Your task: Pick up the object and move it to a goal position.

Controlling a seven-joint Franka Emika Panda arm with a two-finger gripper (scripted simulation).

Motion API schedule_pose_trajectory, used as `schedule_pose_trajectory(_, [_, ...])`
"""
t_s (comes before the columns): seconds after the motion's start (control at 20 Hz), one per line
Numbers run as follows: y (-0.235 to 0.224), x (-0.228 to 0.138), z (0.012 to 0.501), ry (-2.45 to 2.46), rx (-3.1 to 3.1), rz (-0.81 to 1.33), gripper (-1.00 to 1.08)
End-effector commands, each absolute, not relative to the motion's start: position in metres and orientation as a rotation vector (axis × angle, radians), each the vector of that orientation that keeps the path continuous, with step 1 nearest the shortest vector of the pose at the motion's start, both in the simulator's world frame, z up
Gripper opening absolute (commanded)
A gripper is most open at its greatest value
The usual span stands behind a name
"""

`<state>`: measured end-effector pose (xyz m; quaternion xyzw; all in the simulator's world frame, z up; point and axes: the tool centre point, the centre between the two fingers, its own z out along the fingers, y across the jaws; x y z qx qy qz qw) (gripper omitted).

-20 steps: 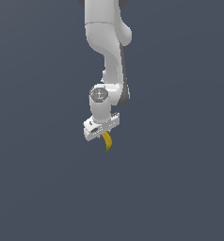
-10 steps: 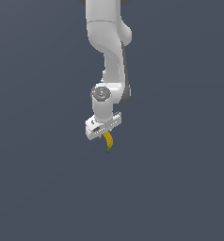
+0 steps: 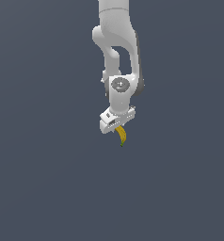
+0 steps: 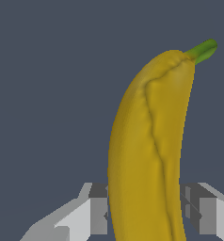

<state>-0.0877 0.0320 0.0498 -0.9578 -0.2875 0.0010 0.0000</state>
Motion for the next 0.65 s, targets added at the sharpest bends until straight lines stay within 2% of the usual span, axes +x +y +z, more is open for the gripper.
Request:
schedule_pose_trajectory(0.0, [0.055, -0.093, 0.06, -0.903, -3.01, 0.0, -1.0])
schedule_pose_trajectory(0.3, [0.091, -0.101, 0.074, -0.901, -3.01, 0.0, -1.0])
schedule_pose_trajectory(0.6, [0.101, -0.102, 0.078, -0.901, -3.01, 0.0, -1.0])
